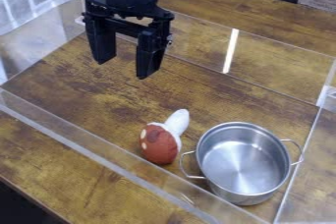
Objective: Put the mushroom in the silver pot
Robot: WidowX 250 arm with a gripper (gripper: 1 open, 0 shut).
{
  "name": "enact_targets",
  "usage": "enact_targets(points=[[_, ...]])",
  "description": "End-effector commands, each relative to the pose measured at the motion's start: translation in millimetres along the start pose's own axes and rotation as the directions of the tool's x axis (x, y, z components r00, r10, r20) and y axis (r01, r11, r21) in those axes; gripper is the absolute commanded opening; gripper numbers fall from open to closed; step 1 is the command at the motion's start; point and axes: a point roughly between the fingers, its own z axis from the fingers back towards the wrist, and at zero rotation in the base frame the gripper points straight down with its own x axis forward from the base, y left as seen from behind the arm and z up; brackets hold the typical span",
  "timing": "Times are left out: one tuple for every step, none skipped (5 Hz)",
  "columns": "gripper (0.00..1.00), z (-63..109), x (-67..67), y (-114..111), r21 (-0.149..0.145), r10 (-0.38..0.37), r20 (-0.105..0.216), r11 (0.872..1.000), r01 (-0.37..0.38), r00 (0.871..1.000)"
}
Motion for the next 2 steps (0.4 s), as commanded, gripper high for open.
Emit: enact_targets(points=[[1.0, -19.2, 4.6, -2.6, -0.005, 0.039, -0.034, 0.999, -0.04, 0.999], [1.0, -37.0, 9.4, -13.7, -0.028, 0.102, -0.03, 0.994, -0.103, 0.994]])
